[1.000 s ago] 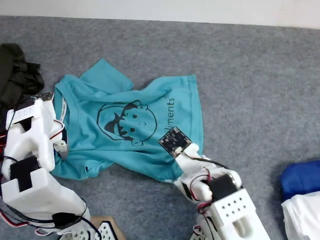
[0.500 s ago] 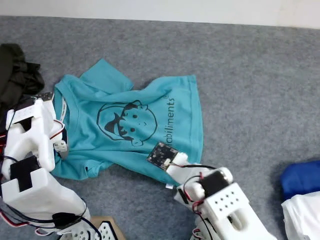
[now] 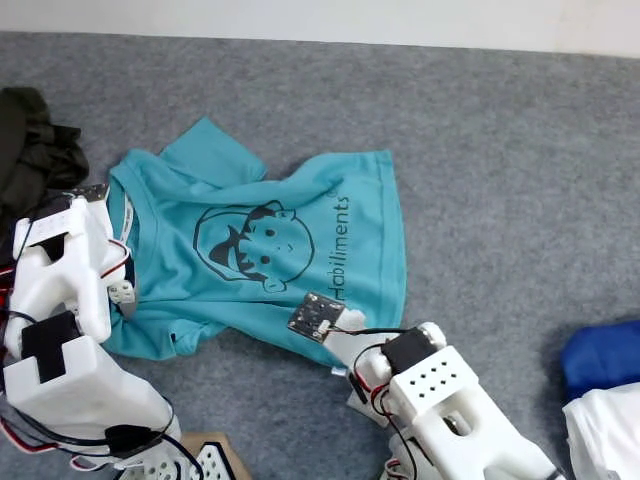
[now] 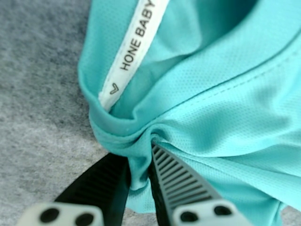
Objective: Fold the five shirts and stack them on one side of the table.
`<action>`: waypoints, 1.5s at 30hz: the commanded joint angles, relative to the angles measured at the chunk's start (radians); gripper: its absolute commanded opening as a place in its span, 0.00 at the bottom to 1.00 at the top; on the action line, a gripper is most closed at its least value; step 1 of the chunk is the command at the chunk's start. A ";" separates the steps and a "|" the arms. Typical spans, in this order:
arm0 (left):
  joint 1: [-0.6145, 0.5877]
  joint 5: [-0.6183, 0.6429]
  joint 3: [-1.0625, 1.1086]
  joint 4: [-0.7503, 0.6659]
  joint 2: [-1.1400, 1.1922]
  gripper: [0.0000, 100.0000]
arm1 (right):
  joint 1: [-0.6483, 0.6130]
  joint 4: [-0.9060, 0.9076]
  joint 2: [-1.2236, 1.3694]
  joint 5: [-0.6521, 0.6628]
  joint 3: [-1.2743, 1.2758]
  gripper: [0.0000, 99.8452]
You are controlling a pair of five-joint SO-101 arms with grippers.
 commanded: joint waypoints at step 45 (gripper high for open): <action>0.150 -0.005 -0.535 0.522 -0.001 0.01 | 0.331 -0.005 0.012 0.038 -0.378 0.01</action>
